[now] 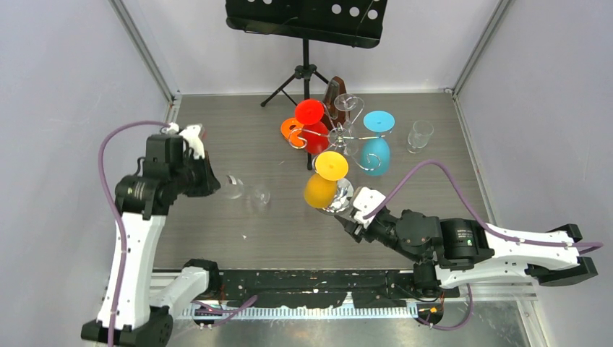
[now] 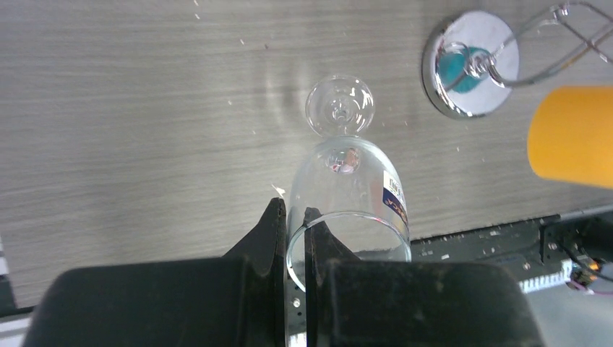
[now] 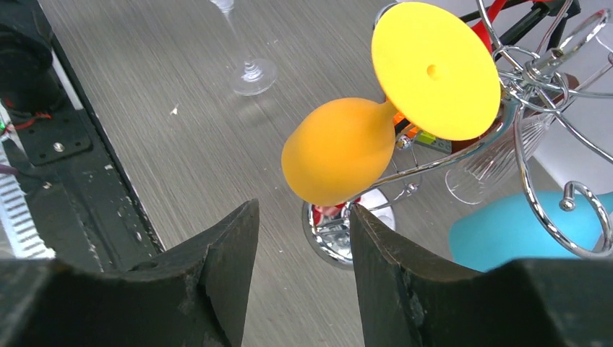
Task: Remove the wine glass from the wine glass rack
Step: Place the wine glass at the center of the board.
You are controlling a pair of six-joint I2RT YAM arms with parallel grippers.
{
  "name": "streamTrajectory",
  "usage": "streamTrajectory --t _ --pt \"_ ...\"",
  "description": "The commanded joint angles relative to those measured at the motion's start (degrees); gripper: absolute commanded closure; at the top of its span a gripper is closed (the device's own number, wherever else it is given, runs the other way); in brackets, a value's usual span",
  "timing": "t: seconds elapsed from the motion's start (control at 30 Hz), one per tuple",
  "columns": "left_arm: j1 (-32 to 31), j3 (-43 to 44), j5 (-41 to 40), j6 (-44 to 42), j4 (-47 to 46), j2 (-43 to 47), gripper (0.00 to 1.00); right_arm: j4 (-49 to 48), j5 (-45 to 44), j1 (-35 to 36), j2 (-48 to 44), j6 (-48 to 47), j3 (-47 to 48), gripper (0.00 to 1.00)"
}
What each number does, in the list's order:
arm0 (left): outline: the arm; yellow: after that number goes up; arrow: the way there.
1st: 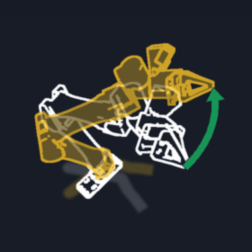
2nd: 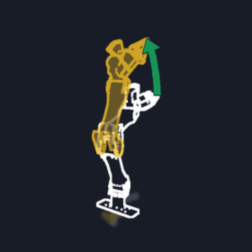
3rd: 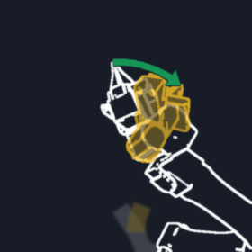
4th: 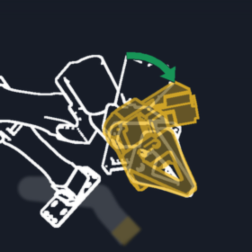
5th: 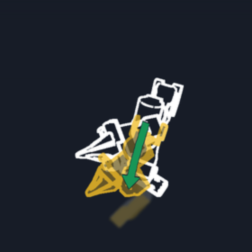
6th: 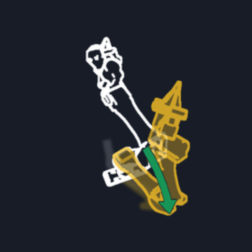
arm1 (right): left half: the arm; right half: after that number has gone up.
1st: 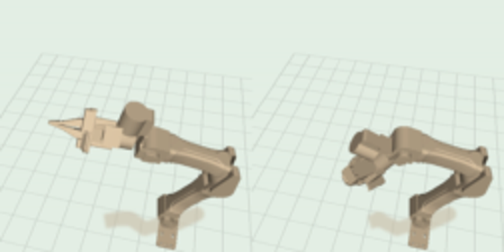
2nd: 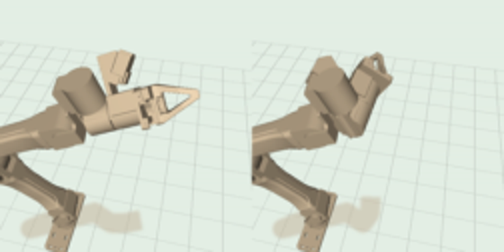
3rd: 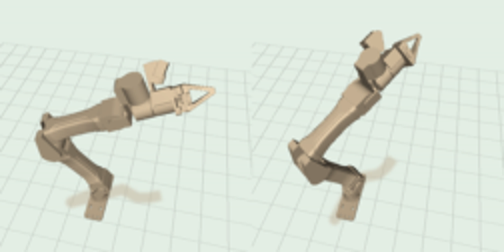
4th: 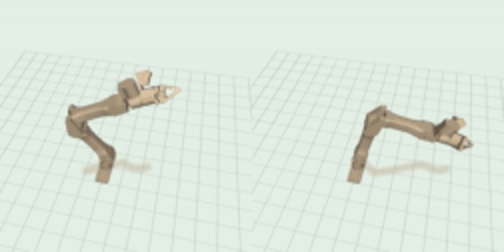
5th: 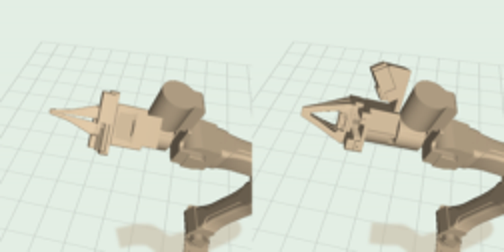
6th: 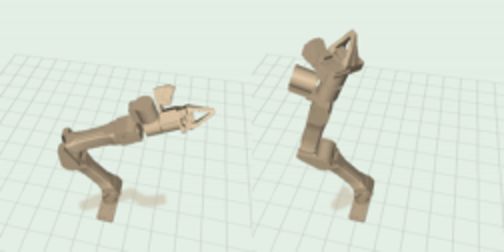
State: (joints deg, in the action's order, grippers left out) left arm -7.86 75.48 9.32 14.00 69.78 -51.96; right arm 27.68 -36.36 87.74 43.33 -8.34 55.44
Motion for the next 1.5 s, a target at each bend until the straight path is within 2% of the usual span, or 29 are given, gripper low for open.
streamTrajectory --t 0.0,0.17,0.5,1.0,1.47 --pt "-0.1 9.5 -5.2 -2.0 -1.5 -6.7 1.0 -2.4 -0.7 0.0 -0.9 6.5 0.4 0.44" --pt "-0.1 16.5 -8.7 -2.7 0.0 -15.4 1.0 -1.0 1.2 0.0 -0.3 8.3 1.1 0.44" --pt "-0.1 24.0 -16.5 -3.4 0.4 -27.8 1.0 -4.4 6.5 0.0 -3.8 12.2 -2.4 0.44" --pt "-0.2 26.5 -18.8 -2.8 -2.7 -40.1 1.0 -7.6 9.0 -0.1 -8.1 13.8 -9.3 0.44" --pt "-0.1 26.2 -19.3 -3.0 -3.4 -44.8 1.0 -8.4 8.8 -0.1 -8.6 13.3 -10.4 0.4"
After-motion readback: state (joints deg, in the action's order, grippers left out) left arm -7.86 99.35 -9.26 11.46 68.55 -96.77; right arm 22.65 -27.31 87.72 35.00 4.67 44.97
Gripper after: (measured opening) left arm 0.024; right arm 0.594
